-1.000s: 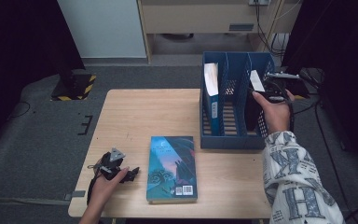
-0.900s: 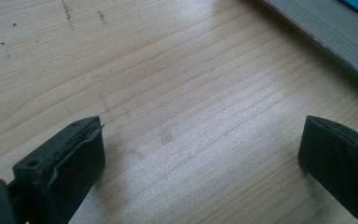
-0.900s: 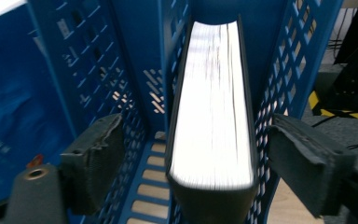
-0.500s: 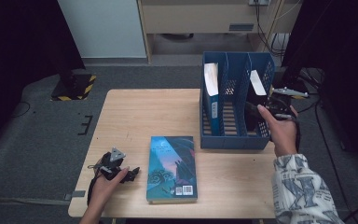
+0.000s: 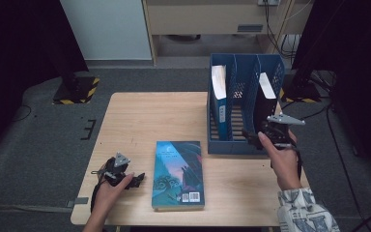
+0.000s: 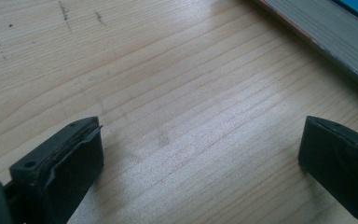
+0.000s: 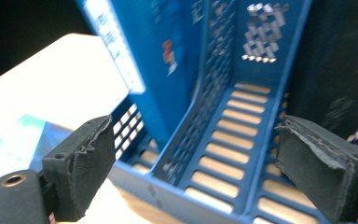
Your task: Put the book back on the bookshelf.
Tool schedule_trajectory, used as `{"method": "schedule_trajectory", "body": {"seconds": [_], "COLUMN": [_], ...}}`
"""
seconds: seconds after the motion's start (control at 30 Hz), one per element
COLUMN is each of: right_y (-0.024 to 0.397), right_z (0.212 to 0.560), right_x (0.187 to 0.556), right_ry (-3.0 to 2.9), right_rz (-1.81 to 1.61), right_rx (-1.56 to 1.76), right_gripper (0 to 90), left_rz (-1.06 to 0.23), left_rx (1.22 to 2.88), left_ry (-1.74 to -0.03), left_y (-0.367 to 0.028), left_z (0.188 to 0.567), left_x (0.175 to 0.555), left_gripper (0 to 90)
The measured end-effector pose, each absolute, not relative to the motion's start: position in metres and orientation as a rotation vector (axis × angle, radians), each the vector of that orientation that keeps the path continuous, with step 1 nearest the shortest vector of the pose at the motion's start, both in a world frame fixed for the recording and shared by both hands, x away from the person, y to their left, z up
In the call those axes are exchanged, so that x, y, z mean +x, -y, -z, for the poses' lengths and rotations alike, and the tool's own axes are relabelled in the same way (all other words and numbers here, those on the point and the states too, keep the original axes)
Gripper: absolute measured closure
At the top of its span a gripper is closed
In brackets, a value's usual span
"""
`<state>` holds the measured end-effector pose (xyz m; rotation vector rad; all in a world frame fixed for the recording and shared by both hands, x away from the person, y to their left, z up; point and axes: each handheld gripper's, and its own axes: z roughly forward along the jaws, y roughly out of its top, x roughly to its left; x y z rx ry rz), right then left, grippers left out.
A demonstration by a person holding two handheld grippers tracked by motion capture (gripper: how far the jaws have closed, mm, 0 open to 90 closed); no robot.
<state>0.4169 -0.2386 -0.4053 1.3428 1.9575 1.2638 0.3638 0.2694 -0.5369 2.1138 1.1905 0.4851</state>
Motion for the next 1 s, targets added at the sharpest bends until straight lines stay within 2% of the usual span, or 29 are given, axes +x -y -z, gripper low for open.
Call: {"method": "schedule_trajectory", "body": {"seconds": [0.5,1.0], "right_y": [0.207,0.153], "right_z": [0.414,0.446], "right_x": [0.391,0.366], "right_ry": [-2.048,-2.233], "right_rz": [-1.375,-1.425], "right_rx": [1.257,1.163], "right_gripper": [11.5,13.8], "left_rz": [-0.484,-0.488], "left_rx": [2.113,2.111], "left_ry": [-1.191,-1.199], "left_y": [-0.269,-0.265], "left_z": [0.537,0.537], "left_x": [0.365,0.367], "left_gripper": [0.0,0.0]}}
